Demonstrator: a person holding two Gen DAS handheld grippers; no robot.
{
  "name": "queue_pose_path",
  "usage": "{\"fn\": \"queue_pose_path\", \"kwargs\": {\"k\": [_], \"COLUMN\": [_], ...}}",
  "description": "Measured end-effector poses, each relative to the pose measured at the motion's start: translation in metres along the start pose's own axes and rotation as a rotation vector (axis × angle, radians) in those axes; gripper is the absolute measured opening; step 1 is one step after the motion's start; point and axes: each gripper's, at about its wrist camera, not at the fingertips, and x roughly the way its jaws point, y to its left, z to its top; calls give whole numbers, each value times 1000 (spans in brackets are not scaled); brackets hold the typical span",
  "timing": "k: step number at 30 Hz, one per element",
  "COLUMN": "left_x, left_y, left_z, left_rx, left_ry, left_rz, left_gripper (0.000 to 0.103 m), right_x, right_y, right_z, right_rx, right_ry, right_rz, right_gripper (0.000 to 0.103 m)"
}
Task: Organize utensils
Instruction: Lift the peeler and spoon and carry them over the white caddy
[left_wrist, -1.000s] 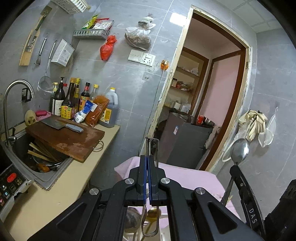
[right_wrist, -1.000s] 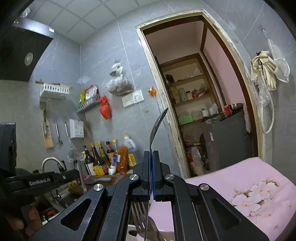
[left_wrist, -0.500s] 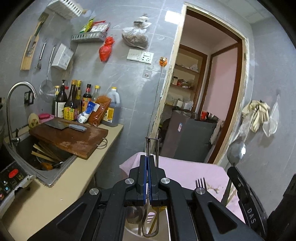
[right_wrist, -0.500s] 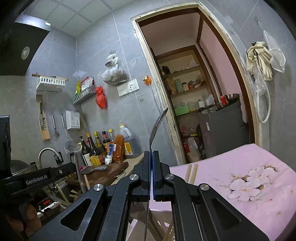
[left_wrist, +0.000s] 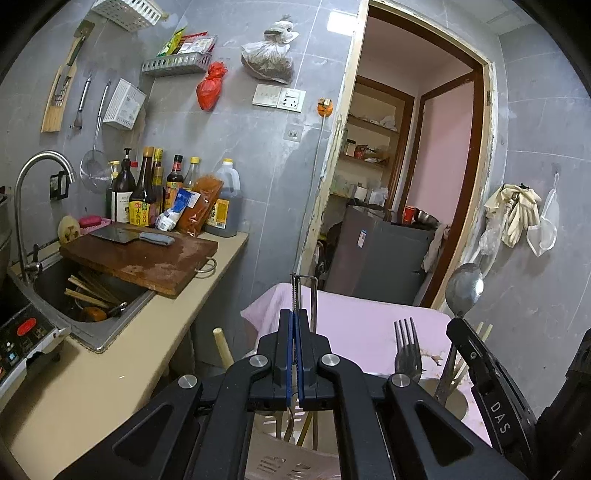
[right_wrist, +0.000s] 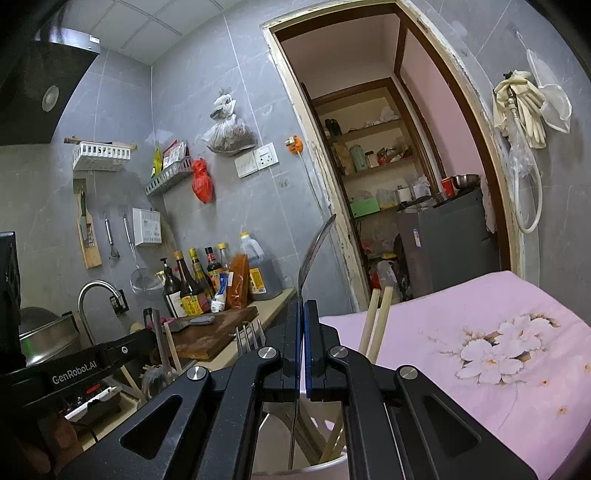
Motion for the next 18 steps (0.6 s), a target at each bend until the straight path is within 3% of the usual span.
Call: {"fn": "queue_pose_path", "kwargs": {"k": [5, 18], "left_x": [1, 9], "left_y": [0, 2], "left_z": [-1, 2], "left_rx": [1, 4], "left_ry": [13, 157], "left_rz": [-15, -68], "left_gripper": [2, 3], "right_x": [1, -3], "right_y": [1, 2], "right_z": [-6, -3], "right_rx": [7, -11], "right_ry": [16, 109], "right_rz": [-8, -78], "right_gripper": [2, 3]}}
